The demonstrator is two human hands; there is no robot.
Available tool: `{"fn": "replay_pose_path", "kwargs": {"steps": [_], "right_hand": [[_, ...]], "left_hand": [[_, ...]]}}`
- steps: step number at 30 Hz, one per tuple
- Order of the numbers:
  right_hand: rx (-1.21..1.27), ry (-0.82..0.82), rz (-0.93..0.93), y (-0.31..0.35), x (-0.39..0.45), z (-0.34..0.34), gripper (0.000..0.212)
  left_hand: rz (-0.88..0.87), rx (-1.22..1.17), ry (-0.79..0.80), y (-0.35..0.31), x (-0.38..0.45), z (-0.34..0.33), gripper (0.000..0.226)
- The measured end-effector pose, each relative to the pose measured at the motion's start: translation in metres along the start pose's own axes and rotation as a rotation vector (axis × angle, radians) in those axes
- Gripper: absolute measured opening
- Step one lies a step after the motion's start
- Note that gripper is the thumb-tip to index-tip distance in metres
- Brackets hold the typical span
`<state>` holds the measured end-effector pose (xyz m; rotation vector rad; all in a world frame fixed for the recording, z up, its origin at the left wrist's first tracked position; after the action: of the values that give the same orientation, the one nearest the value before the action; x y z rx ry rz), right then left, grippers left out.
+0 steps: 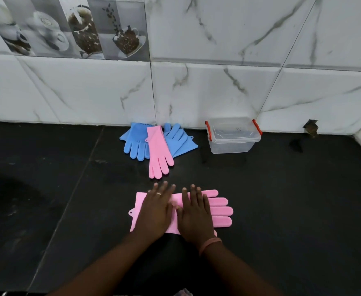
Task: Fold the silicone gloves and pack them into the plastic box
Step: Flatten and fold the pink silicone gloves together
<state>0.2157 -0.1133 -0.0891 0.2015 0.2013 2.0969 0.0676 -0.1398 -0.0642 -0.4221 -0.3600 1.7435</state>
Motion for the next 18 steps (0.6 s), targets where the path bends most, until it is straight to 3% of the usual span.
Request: {"fn": "replay_pose_path", "kwargs": {"steps": [3, 8, 14, 18], "right_hand": [[-0.003, 0.007, 0.012, -0.007, -0.006, -0.006, 0.067], [-0.010, -0.043, -0.084, -0.022, -0.005, -0.003, 0.070], [-0.033, 0.032, -0.323, -0.008, 0.029, 0.003, 0.068], [0.276, -0.037, -0.173, 0.030, 0.098, 0.012, 0.053]], "left_hand": [[-0.075, 0.286, 0.108, 0.017, -0.003, -0.031, 0.064], [0.054, 0.331, -0.021, 0.041, -0.002, -0.028, 0.067], [0.063, 0.330, 0.107, 0.042, 0.004, -0.031, 0.069], [0.085, 0.312, 0.193, 0.044, 0.012, -0.026, 0.072]]}}
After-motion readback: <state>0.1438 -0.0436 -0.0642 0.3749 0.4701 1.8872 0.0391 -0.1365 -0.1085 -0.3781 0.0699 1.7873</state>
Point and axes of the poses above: each hand's wrist, its own x-axis towards the middle knuckle, its own z-axis out of the back of the hand, y = z × x, the point moved 2 cm from there along x, towards the middle knuckle, and after that the axes turned 10 degrees about z, right-handed, at the moved point
